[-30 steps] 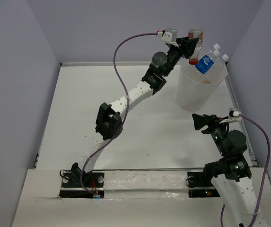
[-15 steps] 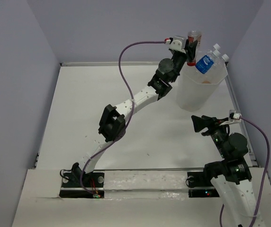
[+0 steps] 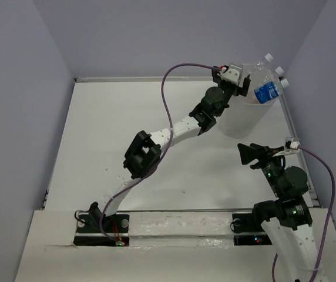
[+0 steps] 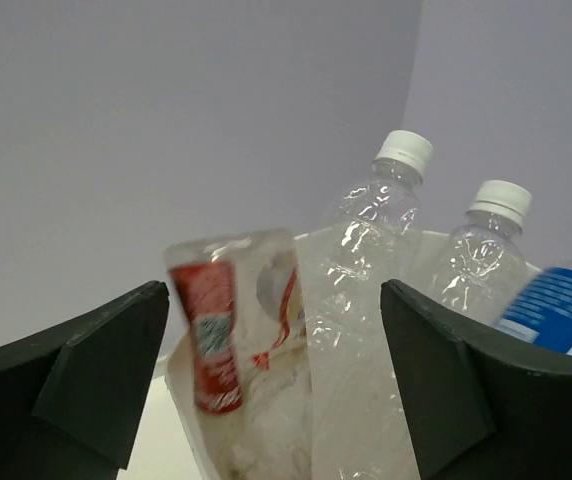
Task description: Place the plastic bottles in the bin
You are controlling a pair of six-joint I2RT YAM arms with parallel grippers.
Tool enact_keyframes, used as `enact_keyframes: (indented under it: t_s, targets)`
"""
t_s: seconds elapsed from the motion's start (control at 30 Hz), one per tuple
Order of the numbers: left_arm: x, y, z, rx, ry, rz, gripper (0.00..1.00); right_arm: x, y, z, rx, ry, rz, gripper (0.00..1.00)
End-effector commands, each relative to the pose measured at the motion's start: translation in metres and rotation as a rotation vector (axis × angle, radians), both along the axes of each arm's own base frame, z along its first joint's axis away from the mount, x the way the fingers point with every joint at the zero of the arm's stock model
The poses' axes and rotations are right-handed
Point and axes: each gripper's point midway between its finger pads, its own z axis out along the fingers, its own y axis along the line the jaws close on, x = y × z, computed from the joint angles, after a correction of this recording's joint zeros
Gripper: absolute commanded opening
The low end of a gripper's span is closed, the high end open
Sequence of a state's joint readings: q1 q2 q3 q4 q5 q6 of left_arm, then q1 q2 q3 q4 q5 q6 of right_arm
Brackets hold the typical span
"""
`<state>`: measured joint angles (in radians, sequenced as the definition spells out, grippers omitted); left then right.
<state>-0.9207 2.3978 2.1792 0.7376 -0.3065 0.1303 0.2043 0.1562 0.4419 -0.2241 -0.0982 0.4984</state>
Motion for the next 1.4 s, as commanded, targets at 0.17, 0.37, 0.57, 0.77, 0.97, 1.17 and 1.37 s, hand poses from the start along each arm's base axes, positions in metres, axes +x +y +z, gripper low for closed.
enact_keyframes:
  t_s: [0.17, 0.37, 0.57, 0.77, 0.97, 1.17, 1.37]
  targets:
    - [-0.052, 0.027, 0.116, -0.122, -0.124, -0.072, 0.99, 0.003, 0.001, 0.008, 0.004, -0.018, 0.003, 0.72]
    - [-0.079, 0.034, 0.158, -0.173, -0.149, -0.179, 0.99, 0.007, 0.002, 0.009, 0.002, -0.017, 0.006, 0.72]
    - [-0.109, 0.059, 0.206, -0.233, -0.173, -0.239, 0.99, 0.007, 0.003, 0.024, 0.005, -0.044, 0.009, 0.72]
    - [-0.132, 0.104, 0.218, -0.227, -0.072, -0.212, 0.99, 0.006, 0.004, 0.045, 0.007, -0.079, 0.014, 0.73]
    - [-0.170, 0.184, 0.146, -0.258, 0.174, -0.140, 0.99, -0.003, -0.014, 0.088, -0.034, -0.183, -0.072, 0.73]
    - [-0.226, 0.270, 0.090, -0.258, 0.289, -0.104, 0.99, -0.026, -0.035, 0.121, 0.022, -0.259, -0.164, 0.78]
    - [-0.270, 0.371, 0.079, -0.355, 0.297, 0.019, 0.99, -0.058, -0.081, 0.147, 0.114, -0.332, -0.376, 1.00]
